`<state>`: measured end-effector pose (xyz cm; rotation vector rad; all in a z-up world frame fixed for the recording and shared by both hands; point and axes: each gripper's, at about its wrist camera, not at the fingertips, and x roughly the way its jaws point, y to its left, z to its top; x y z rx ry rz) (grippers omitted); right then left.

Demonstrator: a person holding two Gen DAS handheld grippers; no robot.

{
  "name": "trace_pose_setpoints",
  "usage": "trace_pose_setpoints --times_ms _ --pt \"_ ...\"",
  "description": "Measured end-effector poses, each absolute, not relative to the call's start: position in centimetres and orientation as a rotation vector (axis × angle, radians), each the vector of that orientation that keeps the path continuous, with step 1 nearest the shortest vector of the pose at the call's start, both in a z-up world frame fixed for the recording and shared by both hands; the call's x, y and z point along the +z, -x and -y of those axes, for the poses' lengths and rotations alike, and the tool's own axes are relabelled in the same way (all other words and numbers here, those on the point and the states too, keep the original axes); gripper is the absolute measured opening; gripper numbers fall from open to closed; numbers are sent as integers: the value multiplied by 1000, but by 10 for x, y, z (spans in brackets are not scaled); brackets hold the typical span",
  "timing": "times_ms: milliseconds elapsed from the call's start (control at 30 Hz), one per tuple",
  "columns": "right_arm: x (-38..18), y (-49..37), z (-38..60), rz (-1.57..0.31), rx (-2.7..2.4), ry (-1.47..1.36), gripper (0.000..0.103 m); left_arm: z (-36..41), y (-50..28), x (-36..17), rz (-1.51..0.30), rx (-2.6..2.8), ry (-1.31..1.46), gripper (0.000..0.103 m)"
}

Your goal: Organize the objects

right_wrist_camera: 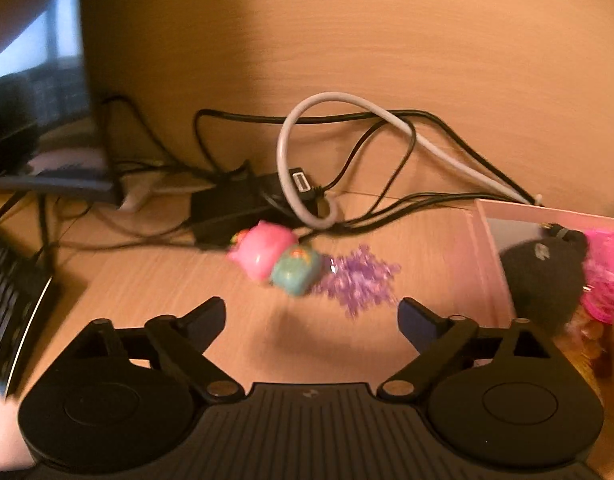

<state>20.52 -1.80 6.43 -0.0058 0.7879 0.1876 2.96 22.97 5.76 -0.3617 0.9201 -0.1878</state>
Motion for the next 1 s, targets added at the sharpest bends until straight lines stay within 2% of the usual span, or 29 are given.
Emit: trace_pose_setpoints --times_ms 67,200,267,333,500,733,767,833,900,1000 --pt "60 -223 12 -777 157 10 101 -236 -27 58 -918 -173 370 19" --pt "46 -255 3 -762 144 87 101 -248 -21 61 -911 -151 374 18" --pt "44 -257 -1 -763 203 110 86 -252 -19 62 -908 -140 373 19" --pt "47 -253 -7 -776 268 113 48 -254 -18 62 -907 -132 383 19" --pt "50 -222 -26 -813 344 139 47 -247 -31 61 -908 -141 384 19" --pt "56 -151 -23 -957 496 -15 49 -227 -49 59 -916 -155 353 19" --pt "58 -142 -20 -979 560 -53 51 -224 -51 59 -917 -158 350 19" --pt "68 -129 -14 -952 606 -69 71 -220 -52 59 -917 -163 343 19" --pt "79 -128 -5 -882 575 -70 76 -218 -52 61 -914 -167 342 19" --pt "86 -155 6 -815 382 -43 76 -219 -47 63 -903 -173 348 19"
